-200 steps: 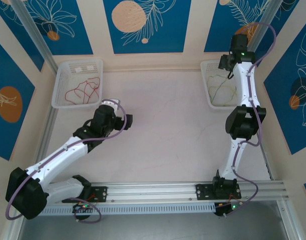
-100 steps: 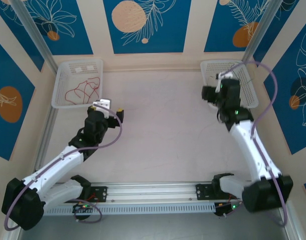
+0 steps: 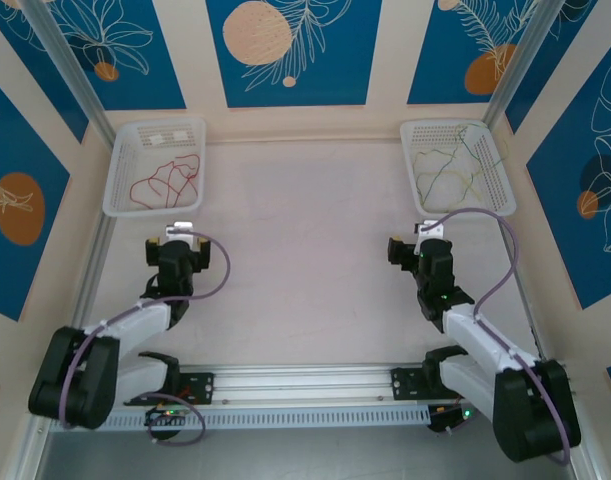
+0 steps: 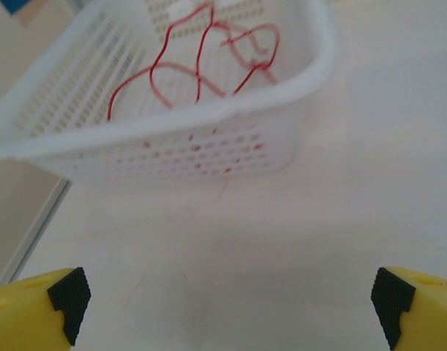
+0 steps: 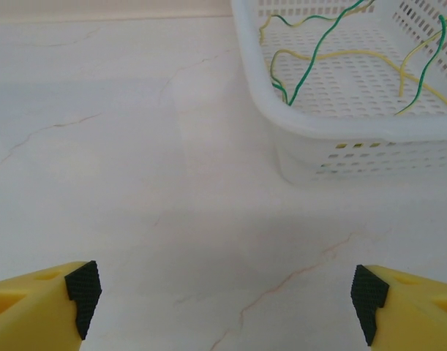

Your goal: Untangle the cables

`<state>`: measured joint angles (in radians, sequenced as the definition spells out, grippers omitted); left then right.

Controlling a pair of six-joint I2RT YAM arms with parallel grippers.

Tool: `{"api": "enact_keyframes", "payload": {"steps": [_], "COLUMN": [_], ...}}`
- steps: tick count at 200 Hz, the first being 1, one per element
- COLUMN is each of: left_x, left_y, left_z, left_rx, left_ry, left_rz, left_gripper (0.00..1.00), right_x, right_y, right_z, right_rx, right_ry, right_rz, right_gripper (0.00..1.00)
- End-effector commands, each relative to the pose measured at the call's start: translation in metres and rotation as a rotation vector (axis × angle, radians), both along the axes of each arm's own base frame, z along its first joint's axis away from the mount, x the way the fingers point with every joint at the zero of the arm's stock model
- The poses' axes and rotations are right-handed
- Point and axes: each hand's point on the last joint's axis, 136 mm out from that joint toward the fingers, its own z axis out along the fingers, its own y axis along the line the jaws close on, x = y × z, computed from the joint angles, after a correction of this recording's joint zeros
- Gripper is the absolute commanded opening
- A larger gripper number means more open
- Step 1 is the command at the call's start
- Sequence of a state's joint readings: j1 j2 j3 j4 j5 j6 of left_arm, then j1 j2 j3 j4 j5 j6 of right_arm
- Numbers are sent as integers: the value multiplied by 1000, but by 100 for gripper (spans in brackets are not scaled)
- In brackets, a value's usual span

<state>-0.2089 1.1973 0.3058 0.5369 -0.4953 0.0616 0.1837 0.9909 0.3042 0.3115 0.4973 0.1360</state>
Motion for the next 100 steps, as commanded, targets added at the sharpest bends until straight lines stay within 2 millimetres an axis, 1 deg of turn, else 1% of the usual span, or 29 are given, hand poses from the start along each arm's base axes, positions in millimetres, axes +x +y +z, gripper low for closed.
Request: {"api": "enact_keyframes", "payload": {"steps": [1,8,14,18,26,32,35,42,47,55,64,68,76,85,90,94,100], "left_x": [20,25,29,31,35,35,35,32,32,31,31,30,28,29,32,35,38], "left_y": [1,0,4,7,9,7,5,9,10,3,-1,-4,-8,-20,-28,-33,-39], "left_z": [13,14,12,10,10,11,8,2,4,0,2,2,-1,-5,-6,-8,-17], "left_rx": [-42,-63,-87,-105,-150,-178,-184,-188,-190,-191,-189,-190,-189,-183,-178,-175,-175], "left_ry": [-91,-117,-101,-85,-108,-149,-154,-165,-199,-182,-186,-193,-202,-208,-209,-192,-120], "left_rz": [-37,-56,-31,-13,-6,-32,-41,-22,-24,-67,-92,-107,-137,-212,-258,-286,-308], "left_gripper": [100,100,100,100,100,100,100,100,100,100,100,100,100,100,100,100,100], "right_x": [22,29,33,37,43,47,48,53,56,63,66,65,61,58,57,58,61], "right_y": [-13,-11,-9,-6,-1,2,3,5,8,13,21,23,20,23,26,28,26], "right_z": [7,3,0,2,6,12,14,11,2,-3,-11,-13,-16,-17,-18,-18,-19], "right_rx": [-9,2,2,3,2,8,13,34,43,45,39,39,55,53,51,49,48], "right_ry": [-91,-81,-65,-79,-130,-184,-204,-210,-168,-146,-152,-160,-169,-178,-171,-168,-156], "right_rz": [-39,-20,-10,4,38,65,76,102,121,149,195,210,211,228,243,250,240], "right_gripper": [93,93,92,93,92,93,93,93,92,92,92,92,92,92,92,92,93]}}
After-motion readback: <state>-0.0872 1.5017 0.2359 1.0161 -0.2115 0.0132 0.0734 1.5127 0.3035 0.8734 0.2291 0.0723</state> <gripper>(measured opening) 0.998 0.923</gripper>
